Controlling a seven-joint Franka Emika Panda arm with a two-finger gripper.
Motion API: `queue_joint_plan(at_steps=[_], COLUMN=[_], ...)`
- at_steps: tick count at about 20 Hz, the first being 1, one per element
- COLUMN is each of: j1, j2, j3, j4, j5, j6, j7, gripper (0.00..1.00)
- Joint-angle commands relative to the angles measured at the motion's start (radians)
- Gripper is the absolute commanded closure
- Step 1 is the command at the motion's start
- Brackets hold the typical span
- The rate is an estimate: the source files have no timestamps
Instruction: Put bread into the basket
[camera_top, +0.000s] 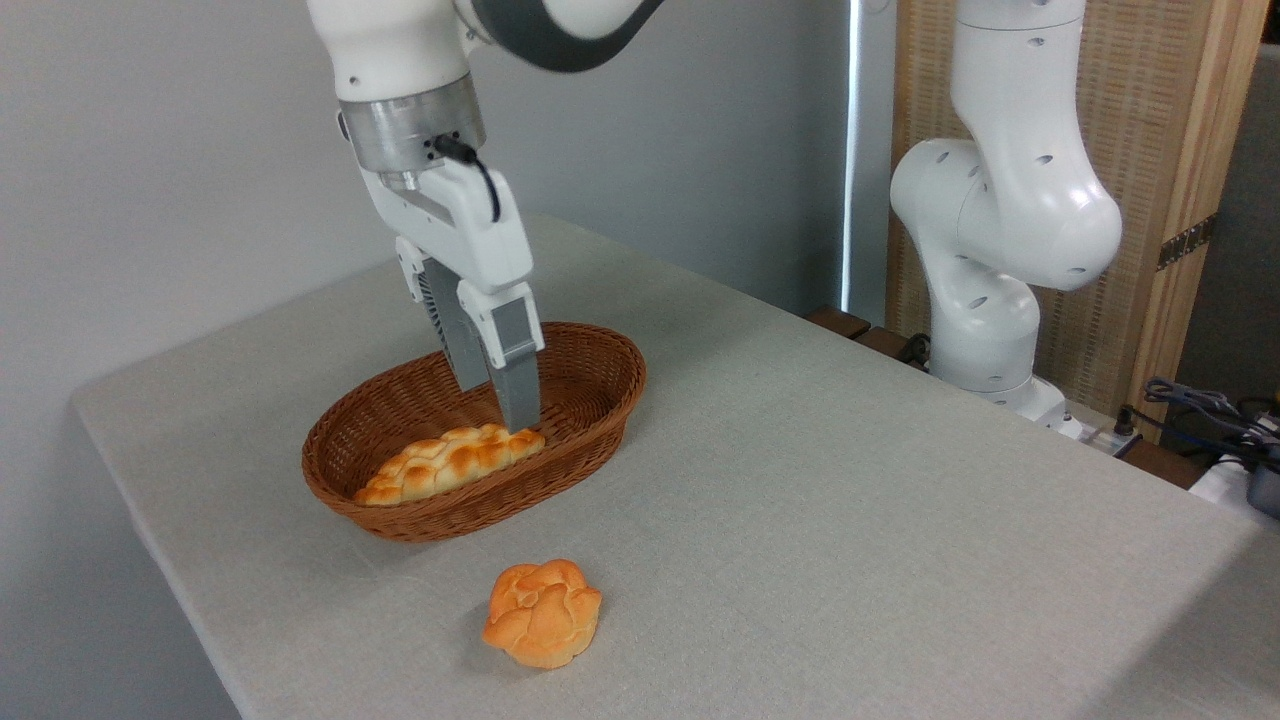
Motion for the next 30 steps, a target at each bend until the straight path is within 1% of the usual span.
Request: queue_joint_plan(at_steps=[1,3,5,7,10,14,18,24,30], j1=[0.056,0.068,0.088,0.09,0.099,0.102,0.117,0.116,0.111], j2=[-0.003,-0.007,-0.018,-0.019,-0.021,-0.026,-0.033,-0.033,-0.038], j3=[0.012,0.015,0.003,-0.003,-0.029,-0.028,-0.028,-0.032,-0.032], j4=[0.06,0.061,0.06,0.055,0.048,0.048,0.048,0.048,0.051], j5=[-0.049,-0.046,-0.044,-0.043,-0.033,-0.029,-0.029,-0.035,-0.041], j6=[-0.043,-0.058,-0.059,-0.059,-0.059,-0.065,-0.078,-0.078,-0.08], j7=[0.027,0.022,0.021,0.021,0.022,0.019,0.027,-0.017,-0.002], gripper=[0.0,0.0,0.0,0.0,0.0,0.0,0.0,0.0,0.0])
